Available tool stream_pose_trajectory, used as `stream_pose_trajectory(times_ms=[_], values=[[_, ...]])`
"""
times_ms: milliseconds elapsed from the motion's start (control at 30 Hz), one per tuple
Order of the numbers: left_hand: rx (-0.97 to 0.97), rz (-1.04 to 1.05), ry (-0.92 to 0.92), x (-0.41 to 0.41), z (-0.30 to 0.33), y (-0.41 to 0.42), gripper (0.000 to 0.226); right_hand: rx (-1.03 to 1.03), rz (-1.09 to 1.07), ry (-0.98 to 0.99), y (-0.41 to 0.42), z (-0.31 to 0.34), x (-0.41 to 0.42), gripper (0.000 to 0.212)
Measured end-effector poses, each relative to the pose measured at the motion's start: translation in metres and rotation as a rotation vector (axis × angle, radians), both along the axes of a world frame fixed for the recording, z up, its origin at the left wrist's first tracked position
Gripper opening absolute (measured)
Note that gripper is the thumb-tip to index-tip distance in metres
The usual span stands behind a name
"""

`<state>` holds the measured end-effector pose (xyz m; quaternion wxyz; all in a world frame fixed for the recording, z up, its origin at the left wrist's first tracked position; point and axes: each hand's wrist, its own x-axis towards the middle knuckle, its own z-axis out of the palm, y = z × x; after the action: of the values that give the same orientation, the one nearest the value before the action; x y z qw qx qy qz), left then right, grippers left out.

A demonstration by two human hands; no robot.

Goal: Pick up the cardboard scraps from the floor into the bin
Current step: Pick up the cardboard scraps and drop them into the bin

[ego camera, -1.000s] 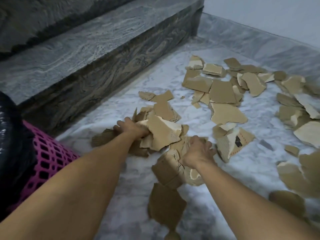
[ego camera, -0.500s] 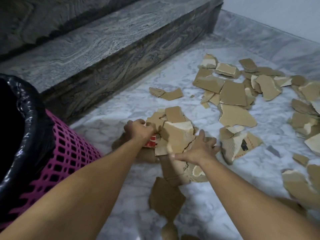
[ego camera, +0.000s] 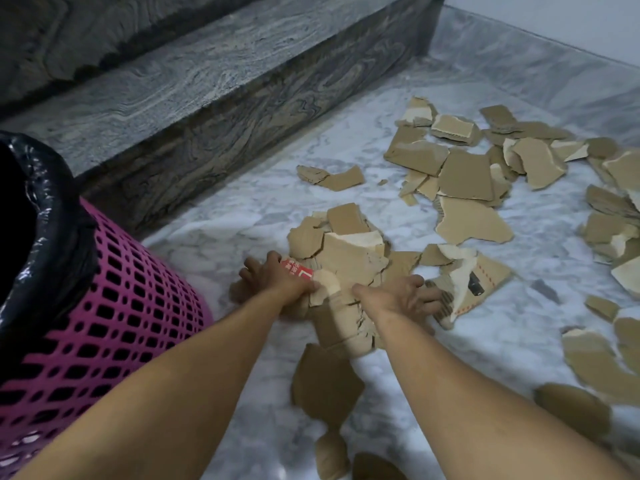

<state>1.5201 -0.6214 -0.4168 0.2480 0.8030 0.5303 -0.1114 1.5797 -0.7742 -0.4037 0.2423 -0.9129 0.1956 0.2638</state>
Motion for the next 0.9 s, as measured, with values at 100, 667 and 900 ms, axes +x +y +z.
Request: stream_pose_trajectory(times_ms=[100, 667, 900], values=[[-0.071, 0.032, -0.071, -0.004, -0.003, -0.006, 0.092, 0.083, -0.007, 0.029, -0.004, 0.002, 0.001, 0.111], [-0.48, 0.179, -0.291, -0.022, 0.077, -0.01, 0.05, 0.518, -0.017, 0.221, -0.082, 0.051, 0.033, 0.048], [-0.485, 0.147, -0.376, -0.01, 0.185, -0.016, 0.046, 0.627, 0.059, 0.207, -0.091, 0.131, 0.053, 0.069]])
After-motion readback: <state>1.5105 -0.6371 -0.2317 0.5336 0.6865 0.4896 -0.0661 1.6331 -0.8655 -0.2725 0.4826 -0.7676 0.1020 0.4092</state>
